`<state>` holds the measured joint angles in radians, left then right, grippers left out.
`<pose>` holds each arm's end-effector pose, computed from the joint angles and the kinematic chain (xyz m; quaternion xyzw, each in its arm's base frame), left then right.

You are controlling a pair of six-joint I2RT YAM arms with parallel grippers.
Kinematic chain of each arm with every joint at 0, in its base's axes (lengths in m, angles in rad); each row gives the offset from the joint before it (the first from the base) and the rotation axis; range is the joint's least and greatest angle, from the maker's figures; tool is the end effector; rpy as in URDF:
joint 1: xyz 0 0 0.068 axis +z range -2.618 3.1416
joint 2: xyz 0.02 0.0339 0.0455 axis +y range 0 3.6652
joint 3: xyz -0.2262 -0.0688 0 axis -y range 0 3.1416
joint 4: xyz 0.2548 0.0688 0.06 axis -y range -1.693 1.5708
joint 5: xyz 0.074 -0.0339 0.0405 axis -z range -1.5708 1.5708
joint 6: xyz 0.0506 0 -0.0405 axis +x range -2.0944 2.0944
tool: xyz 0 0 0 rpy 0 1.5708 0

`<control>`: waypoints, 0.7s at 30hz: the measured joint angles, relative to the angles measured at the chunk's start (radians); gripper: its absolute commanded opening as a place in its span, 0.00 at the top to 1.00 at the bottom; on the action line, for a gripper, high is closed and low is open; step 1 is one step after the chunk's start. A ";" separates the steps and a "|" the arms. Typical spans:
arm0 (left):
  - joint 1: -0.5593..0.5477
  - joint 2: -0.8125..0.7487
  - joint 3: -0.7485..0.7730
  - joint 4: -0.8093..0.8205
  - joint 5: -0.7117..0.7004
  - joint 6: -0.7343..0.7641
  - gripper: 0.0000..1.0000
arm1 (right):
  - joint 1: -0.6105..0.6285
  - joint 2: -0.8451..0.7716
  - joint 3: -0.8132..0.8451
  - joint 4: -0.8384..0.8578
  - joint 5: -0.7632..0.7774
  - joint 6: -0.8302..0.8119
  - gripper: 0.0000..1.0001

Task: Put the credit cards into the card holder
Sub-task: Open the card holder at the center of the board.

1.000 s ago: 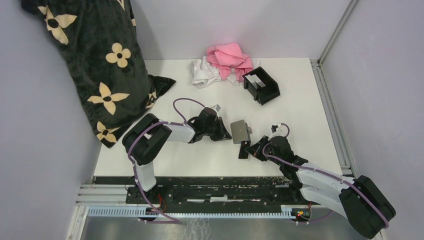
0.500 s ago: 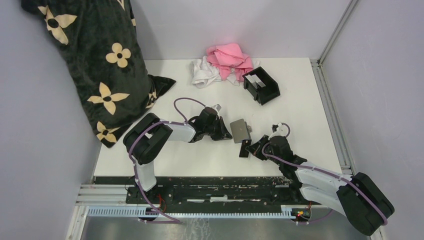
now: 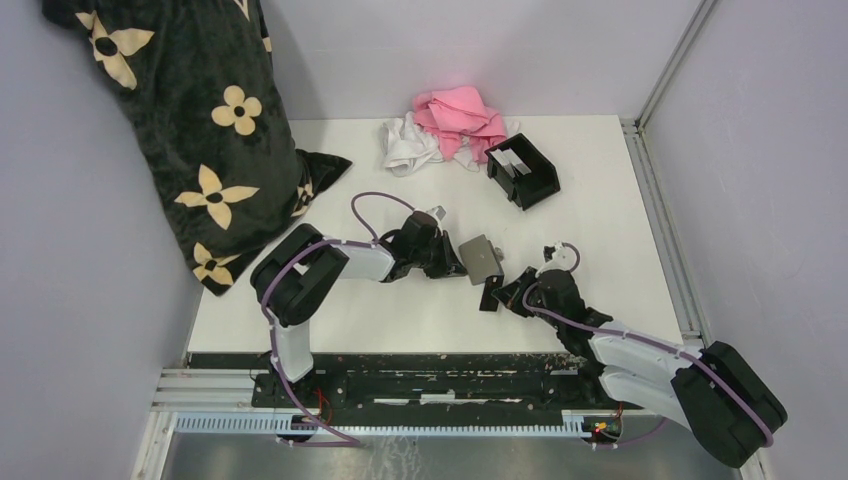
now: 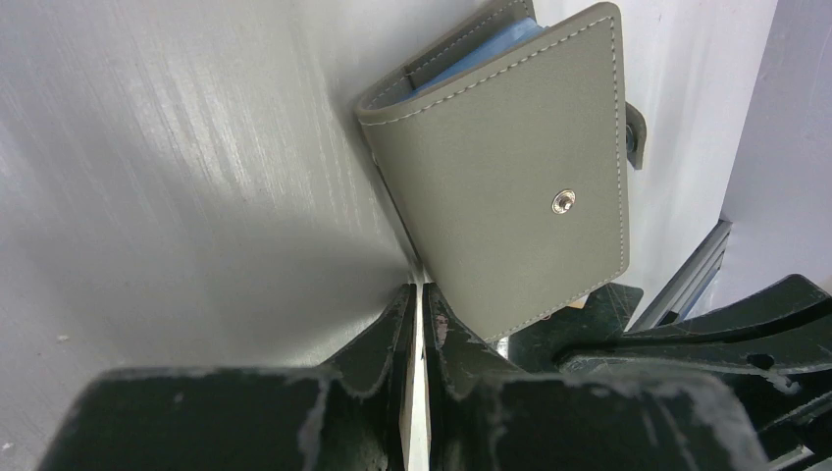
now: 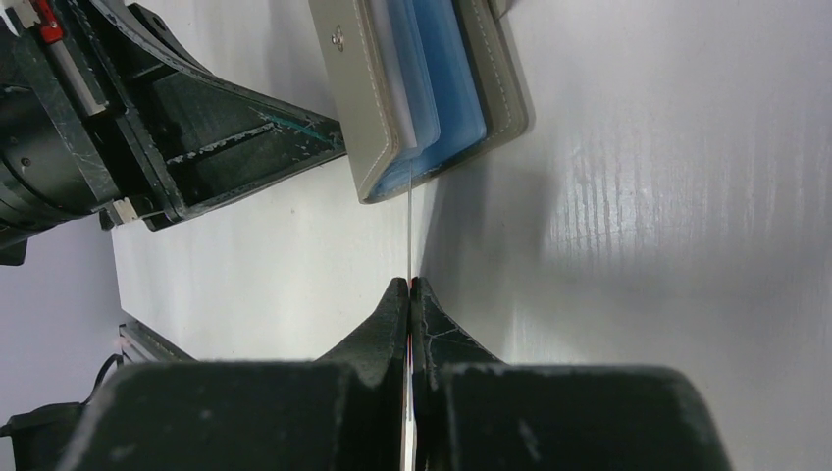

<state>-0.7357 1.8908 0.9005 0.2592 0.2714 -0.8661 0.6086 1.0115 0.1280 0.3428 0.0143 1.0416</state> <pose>0.2670 -0.2600 0.0661 -0.0039 0.9064 -0.3760 0.1924 0.1767 0.1222 0.0822 0.1904 0.8492 0.3576 0.3388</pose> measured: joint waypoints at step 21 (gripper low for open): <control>0.045 0.031 0.029 0.008 0.025 0.006 0.86 | -0.029 0.130 0.122 -0.022 0.013 -0.125 0.99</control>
<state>-0.6907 1.9221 0.9298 0.2676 0.2966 -0.8597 0.5800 1.1419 0.2497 0.3210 0.0269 0.9165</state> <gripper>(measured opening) 0.139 0.017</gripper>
